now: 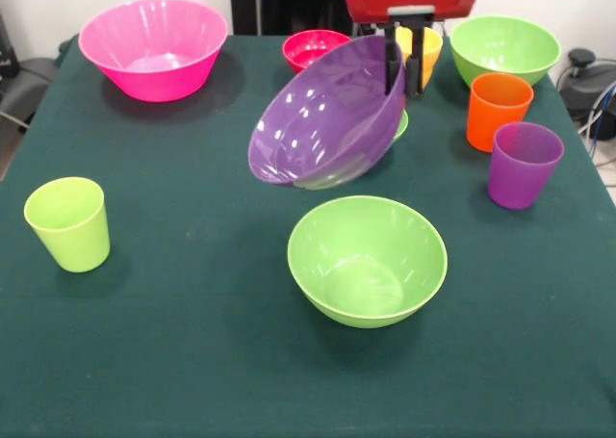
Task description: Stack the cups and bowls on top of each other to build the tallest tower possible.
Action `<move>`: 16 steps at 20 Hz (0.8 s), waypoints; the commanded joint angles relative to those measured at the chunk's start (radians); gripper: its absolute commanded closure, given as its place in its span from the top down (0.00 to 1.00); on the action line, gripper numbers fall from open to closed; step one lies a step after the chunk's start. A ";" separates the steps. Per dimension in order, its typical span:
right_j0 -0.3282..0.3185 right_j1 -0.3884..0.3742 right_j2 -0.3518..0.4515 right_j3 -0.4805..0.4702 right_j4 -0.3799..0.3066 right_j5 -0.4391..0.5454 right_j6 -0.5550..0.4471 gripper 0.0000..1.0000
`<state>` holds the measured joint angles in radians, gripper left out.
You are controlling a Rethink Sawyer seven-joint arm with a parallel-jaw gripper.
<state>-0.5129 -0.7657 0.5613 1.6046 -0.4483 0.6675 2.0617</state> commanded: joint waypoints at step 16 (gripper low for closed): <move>0.029 0.112 0.030 -0.329 0.017 0.290 -0.170 0.00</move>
<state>-0.5042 -0.6996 0.5639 1.3874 -0.4286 0.8263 2.0617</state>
